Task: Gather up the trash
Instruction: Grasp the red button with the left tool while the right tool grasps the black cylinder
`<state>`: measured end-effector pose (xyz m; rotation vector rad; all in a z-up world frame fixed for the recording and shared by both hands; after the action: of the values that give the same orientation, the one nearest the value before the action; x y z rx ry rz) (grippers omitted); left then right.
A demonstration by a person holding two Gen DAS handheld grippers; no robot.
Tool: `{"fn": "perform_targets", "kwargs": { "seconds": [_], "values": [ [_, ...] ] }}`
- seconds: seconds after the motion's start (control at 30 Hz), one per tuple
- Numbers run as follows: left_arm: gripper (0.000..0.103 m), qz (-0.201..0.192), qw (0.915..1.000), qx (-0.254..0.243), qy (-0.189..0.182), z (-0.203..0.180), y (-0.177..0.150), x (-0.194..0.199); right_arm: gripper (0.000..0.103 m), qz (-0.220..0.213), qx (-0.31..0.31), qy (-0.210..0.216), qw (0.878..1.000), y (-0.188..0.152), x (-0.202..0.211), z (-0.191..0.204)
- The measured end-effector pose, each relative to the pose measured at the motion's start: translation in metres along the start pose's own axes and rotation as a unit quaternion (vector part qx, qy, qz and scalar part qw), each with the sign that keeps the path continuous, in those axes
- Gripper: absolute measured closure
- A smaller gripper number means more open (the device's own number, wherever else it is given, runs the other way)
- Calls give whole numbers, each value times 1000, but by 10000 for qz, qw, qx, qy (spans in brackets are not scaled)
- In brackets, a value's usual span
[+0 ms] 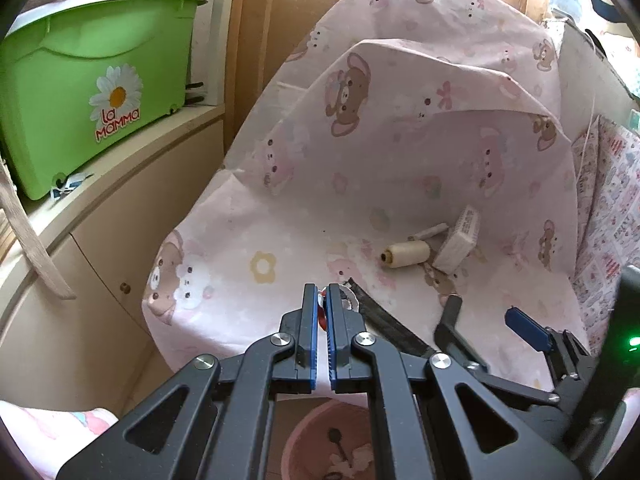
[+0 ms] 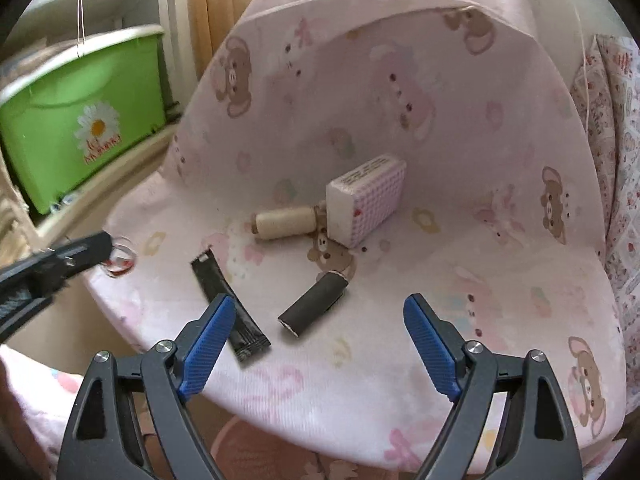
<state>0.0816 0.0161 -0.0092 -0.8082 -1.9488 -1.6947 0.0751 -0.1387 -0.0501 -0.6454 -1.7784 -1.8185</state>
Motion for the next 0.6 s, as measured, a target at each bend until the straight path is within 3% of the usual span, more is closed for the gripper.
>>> {"fn": "perform_targets", "kwargs": {
  "seconds": [0.23, 0.4, 0.5, 0.6],
  "values": [
    [99, 53, 10000, 58, -55, 3, 1, -2, 28, 15, -43, -306, 9995, -6, -17, 11],
    [99, 96, 9999, 9, -65, 0, -1, -4, 75, -37, -223, -116, 9997, -10, -18, 2],
    [99, 79, 9999, -51, -58, -2, -2, -3, 92, -46, -379, 110, 9992, -9, -13, -5],
    [99, 58, 9999, -90, -74, -4, -2, -1, 92, -187, -817, 711, 9939, -5, 1, -20]
  ]
}}
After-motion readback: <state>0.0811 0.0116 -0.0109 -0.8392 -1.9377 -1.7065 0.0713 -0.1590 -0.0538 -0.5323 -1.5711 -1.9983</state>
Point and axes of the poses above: each gripper's, at about its wrist camera, not at the fingertips, and x roughly against the way its jaws point, z to its left, y to its top, the point moved 2 cm from there along -x, roughly the way its jaws point, and after that the axes turned 1 degree about -z, right-handed, at the moved point
